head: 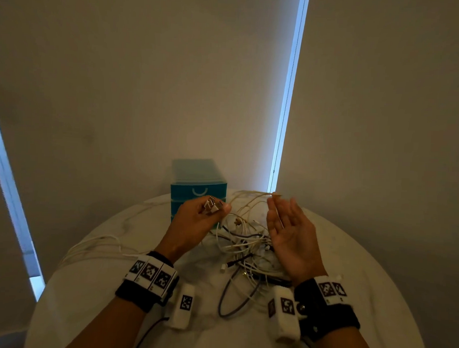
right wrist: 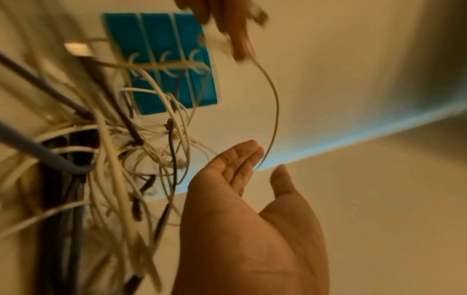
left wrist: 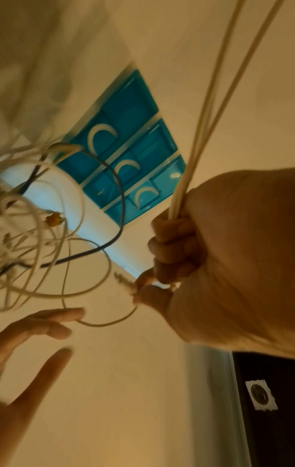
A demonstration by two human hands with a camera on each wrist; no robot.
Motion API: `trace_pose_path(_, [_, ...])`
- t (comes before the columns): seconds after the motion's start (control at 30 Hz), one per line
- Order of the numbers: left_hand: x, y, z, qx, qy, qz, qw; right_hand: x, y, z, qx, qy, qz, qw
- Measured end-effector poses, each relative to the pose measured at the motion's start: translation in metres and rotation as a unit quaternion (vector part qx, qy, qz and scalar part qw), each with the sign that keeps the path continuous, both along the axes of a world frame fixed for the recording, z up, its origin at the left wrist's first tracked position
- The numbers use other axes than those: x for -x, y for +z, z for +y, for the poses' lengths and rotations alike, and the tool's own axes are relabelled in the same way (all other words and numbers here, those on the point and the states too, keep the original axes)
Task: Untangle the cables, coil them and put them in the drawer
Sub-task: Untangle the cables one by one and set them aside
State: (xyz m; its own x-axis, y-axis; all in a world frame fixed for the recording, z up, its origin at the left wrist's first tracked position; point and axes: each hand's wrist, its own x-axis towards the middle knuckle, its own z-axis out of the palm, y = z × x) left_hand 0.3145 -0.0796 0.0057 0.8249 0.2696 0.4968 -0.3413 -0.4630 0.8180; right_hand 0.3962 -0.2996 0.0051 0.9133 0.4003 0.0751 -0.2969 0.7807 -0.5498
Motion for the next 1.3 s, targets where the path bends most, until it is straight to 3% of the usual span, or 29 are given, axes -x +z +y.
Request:
trace_pose_path(0.1, [0.000, -0.002, 0.007, -0.041, -0.054, 0.039, 0.997, -0.008, -0.003, -0.008, -0.043, 0.043, 0.016, 0.998])
trace_pose_path(0.23, [0.001, -0.003, 0.009, -0.018, -0.063, 0.069, 0.995, -0.014, -0.007, -0.003, -0.068, 0.053, 0.033, 0.996])
trace_pose_path(0.4, [0.004, 0.003, 0.011, 0.057, -0.003, 0.045, 0.997, -0.003, -0.005, 0.014, 0.078, -0.026, -0.099, 0.992])
trace_pose_path(0.6, [0.005, 0.009, 0.014, 0.270, -0.068, 0.109, 0.954, 0.036, -0.003, 0.037, 0.261, 0.049, -0.273, 0.925])
trace_pose_path(0.67, [0.008, 0.015, 0.011, 0.280, -0.066, 0.106, 0.952, 0.043, -0.006, 0.040, 0.317, 0.082, -0.321, 0.889])
trace_pose_path(0.73, [0.006, 0.016, 0.011, 0.238, -0.032, 0.094, 0.966, 0.045, -0.008, 0.042, 0.354, 0.099, -0.350, 0.862])
trace_pose_path(0.87, [0.007, 0.015, 0.016, 0.165, -0.008, 0.073, 0.984, 0.042, -0.008, 0.047, 0.390, 0.097, -0.312, 0.861])
trace_pose_path(0.97, [0.013, 0.018, 0.013, 0.131, 0.001, 0.025, 0.991, 0.034, -0.017, 0.049, 0.458, 0.135, -0.290, 0.829])
trace_pose_path(1.03, [0.016, 0.022, 0.012, 0.153, 0.020, -0.019, 0.988, 0.028, -0.027, 0.050, 0.501, 0.121, -0.273, 0.813])
trace_pose_path(1.17, [0.023, 0.036, 0.010, 0.231, 0.029, -0.128, 0.964, 0.015, -0.031, 0.048, 0.483, 0.015, -0.218, 0.848])
trace_pose_path(1.23, [0.028, 0.044, 0.002, 0.223, 0.020, -0.169, 0.960, 0.010, -0.029, 0.047, 0.465, -0.006, -0.202, 0.862])
trace_pose_path(1.3, [0.029, 0.046, -0.007, 0.201, 0.002, -0.160, 0.966, 0.007, -0.029, 0.049, 0.458, -0.025, -0.193, 0.868])
